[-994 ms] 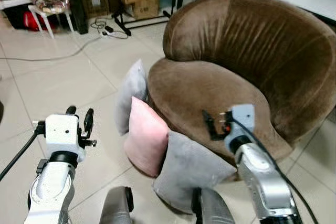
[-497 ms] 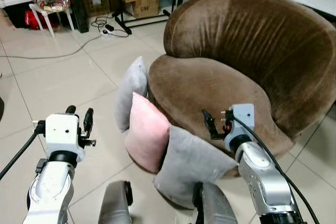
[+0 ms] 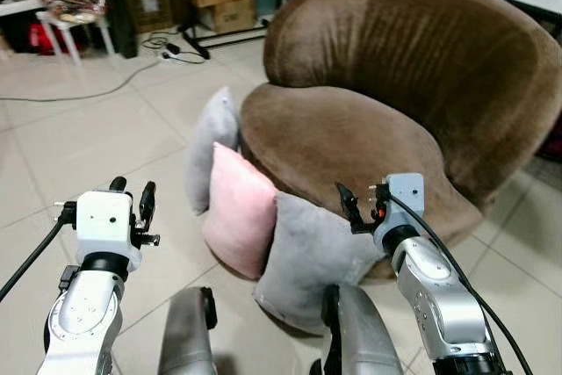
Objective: Move the pillow to the sofa from floor
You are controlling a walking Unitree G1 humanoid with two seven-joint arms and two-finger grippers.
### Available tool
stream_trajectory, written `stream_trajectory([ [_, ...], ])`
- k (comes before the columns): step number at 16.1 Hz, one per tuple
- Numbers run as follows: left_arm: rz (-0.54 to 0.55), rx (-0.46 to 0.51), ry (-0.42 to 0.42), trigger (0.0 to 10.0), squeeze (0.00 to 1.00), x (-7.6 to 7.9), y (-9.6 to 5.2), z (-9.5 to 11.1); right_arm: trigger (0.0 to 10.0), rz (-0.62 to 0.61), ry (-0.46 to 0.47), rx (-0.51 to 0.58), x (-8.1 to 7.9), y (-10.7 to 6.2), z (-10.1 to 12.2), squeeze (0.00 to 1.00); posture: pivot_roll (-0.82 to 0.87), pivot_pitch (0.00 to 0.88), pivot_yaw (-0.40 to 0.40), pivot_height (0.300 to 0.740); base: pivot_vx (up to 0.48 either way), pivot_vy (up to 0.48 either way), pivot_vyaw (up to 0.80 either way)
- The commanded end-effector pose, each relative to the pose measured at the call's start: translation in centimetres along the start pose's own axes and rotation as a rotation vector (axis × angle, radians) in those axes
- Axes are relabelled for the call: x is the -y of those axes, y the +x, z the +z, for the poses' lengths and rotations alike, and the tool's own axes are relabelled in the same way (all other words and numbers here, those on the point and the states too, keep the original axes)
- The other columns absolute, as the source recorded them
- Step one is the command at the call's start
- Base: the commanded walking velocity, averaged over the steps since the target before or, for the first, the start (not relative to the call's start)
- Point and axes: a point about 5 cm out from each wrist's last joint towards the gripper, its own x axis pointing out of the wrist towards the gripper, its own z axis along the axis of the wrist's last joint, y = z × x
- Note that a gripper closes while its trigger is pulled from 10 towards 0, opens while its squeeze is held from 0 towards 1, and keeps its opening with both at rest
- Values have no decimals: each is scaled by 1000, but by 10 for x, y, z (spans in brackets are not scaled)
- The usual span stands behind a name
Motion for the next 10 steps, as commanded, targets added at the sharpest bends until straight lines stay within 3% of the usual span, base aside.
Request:
stream_trajectory([
  [1,-15,-6,5,10000,0,2,1,-1,10000,0,8,-12,1,1,-2,0,35,0,-51,490,0,0,0],
  [7,-38,1,-36,10000,0,4,3,0,10000,-38,7,-11,3,-1,-2,0,23,0,-41,490,0,0,0],
  [9,-43,3,-39,10000,0,5,3,1,10000,-28,-39,-6,3,-1,-1,0,25,0,-41,490,0,0,0],
  [10,-44,4,-40,10000,0,5,3,1,10000,-20,-47,-11,2,-1,-1,0,25,0,-41,490,0,0,800],
])
